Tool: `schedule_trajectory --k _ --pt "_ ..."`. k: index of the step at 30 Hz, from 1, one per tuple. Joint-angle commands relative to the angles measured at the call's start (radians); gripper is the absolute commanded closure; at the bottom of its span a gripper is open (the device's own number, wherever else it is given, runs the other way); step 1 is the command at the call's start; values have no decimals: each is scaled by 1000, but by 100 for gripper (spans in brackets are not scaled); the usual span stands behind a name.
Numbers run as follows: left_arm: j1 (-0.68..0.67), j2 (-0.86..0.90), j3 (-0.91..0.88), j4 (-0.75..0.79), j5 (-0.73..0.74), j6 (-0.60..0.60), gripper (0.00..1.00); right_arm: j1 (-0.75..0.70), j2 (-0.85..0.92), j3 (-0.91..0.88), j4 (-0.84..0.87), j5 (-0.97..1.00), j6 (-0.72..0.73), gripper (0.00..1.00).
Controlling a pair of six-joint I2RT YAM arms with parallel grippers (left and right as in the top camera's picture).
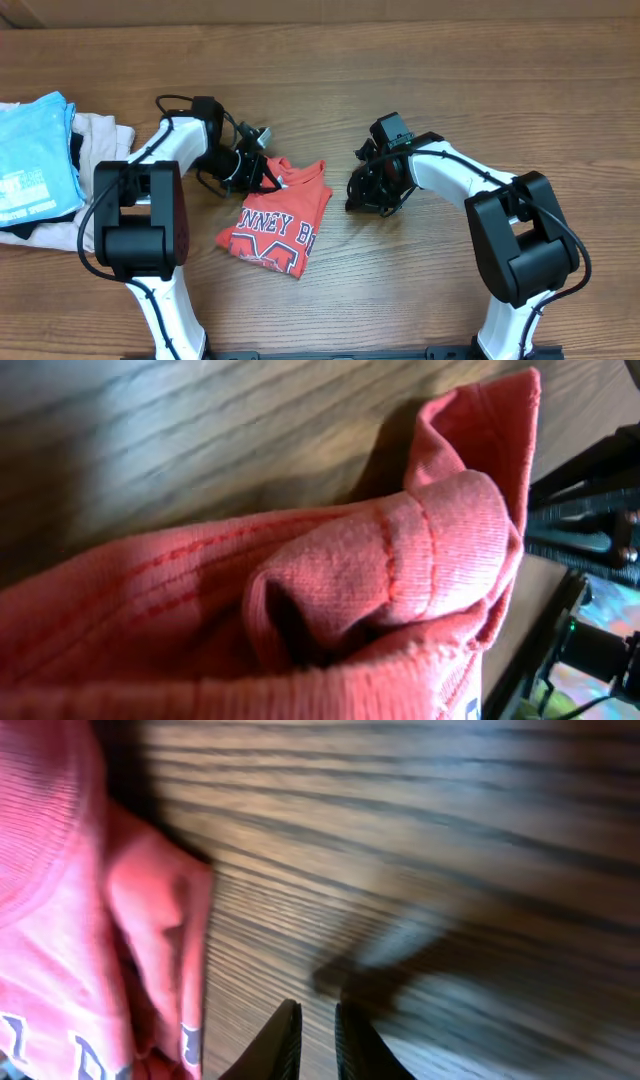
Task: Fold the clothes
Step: 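Grasp the red bundle with the left gripper and carry it left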
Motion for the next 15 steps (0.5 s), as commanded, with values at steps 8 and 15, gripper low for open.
schedule_trajectory --k 8,15 --pt "319 -435 353 -264 -484 -124 96 -247 -89 39 -145 120 -88 84" --pt "461 -506 460 -208 -612 -130 92 -258 -89 39 -176 172 -107 84"
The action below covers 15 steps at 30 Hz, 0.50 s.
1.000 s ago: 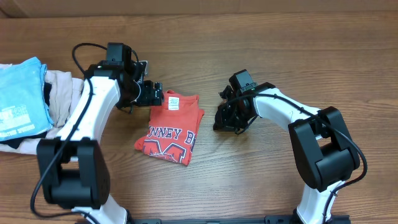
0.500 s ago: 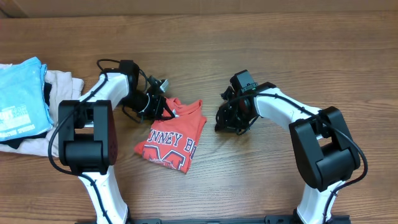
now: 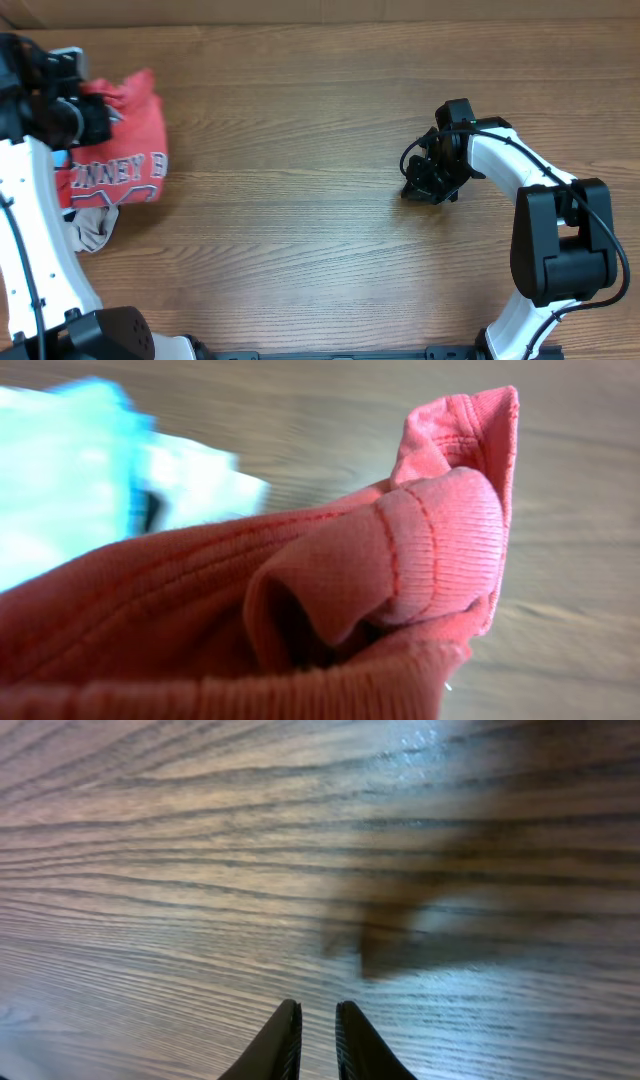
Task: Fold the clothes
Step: 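Grasp the red bundle with the left gripper and carry it left, then place the red bundle on the clothes pile and release the left gripper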
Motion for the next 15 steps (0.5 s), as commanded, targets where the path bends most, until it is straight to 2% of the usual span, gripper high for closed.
schedule_trajectory --k 1,8,15 --pt "61 -11 53 41 -85 -35 92 2 -29 24 0 32 -19 84" --pt "217 24 53 175 -77 -93 92 2 -29 24 -5 32 -22 84" --pt "270 161 53 263 -69 -89 95 2 -29 24 -8 32 -22 84"
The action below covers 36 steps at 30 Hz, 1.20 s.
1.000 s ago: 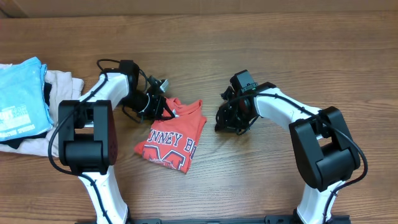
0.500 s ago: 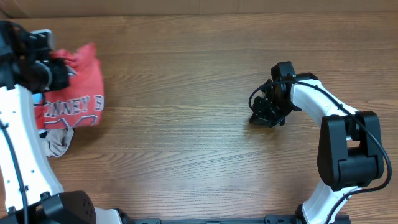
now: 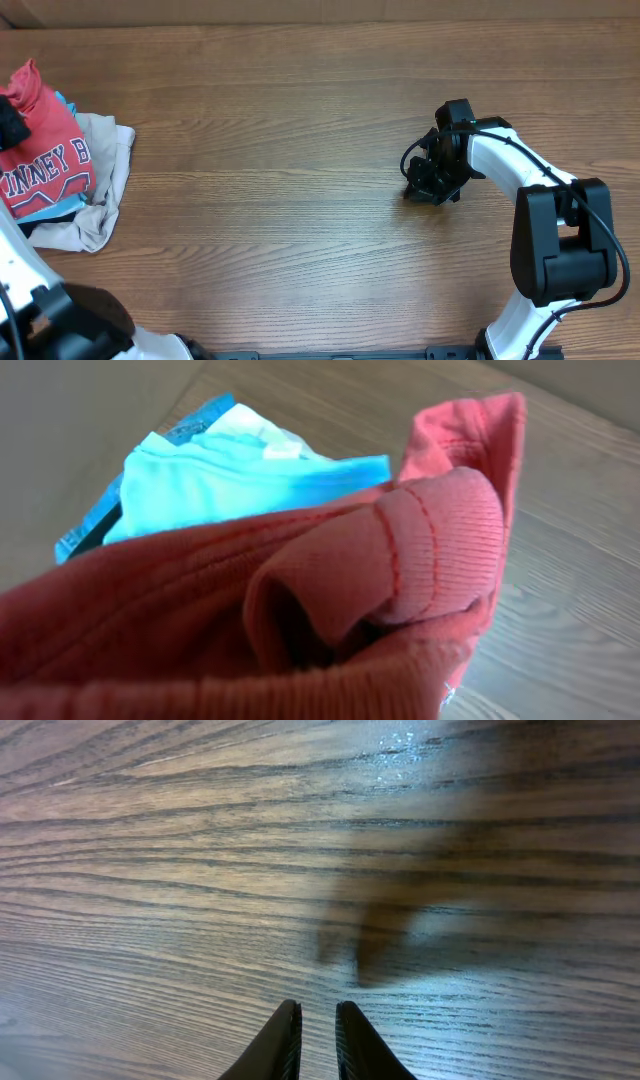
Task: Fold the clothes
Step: 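Place the red bundle on the clothes pile and release the left gripper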
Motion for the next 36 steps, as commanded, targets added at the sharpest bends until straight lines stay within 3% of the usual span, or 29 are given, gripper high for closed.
schedule_trajectory --k 1,6,9,10,13,15,22,28,36 --pt "19 100 33 93 4 -14 95 2 -29 24 -6 6 -5 84" --pt "49 153 33 233 1 -13 89 2 -29 24 -16 7 -5 84" --pt "71 188 33 278 -33 -14 80 2 -29 24 -16 6 -4 84" --pt "77 196 33 282 -51 -24 65 2 -29 24 -17 6 -4 84" --pt "111 225 33 281 -119 -141 0 2 -29 24 -17 6 -4 84" --pt "155 231 33 241 -72 -244 0 2 -29 24 -17 7 -4 84" --pt "216 175 34 183 309 -237 0 2 -29 24 -16 8 -5 84" --pt "212 -29 35 294 614 -234 0 2 -29 24 -17 18 -5 83" --pt "206 -39 5 120 616 -275 0 2 -29 24 -17 18 -5 83"
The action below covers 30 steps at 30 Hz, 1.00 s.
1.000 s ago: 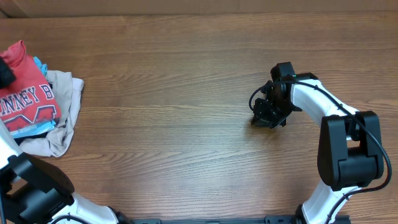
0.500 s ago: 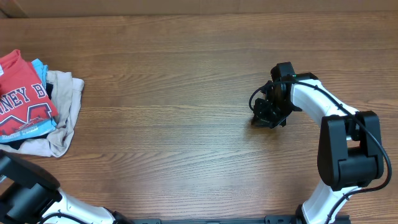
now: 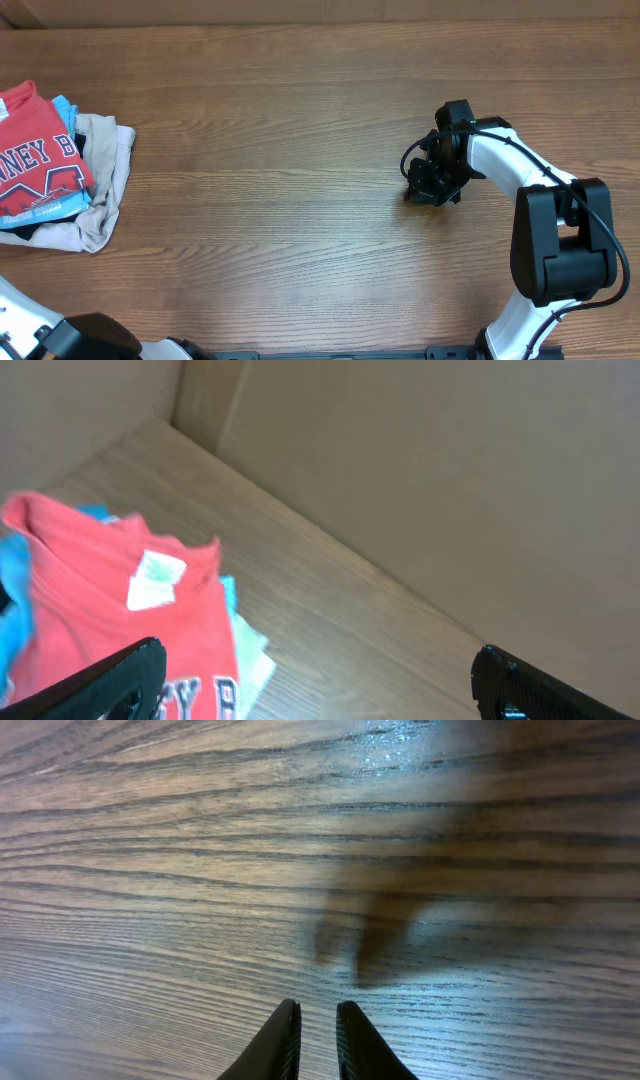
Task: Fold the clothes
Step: 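Place the red bundle on the clothes pile and release the left gripper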
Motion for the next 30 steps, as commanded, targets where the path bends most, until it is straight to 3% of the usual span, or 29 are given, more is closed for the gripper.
schedule_trajectory --k 1,10,16,19,30 --pt "-13 88 -39 -31 40 -20 0 2 -29 24 0 9 -5 83" --pt "27 320 -162 -51 123 85 0 2 -29 24 -11 9 -5 83" --pt "135 449 -206 119 126 40 0 2 -29 24 -26 9 -4 83" --pt "190 509 -206 256 306 40 0 2 -29 24 -29 9 -4 83" --pt "163 581 -206 294 240 100 0 2 -29 24 -37 9 0 82"
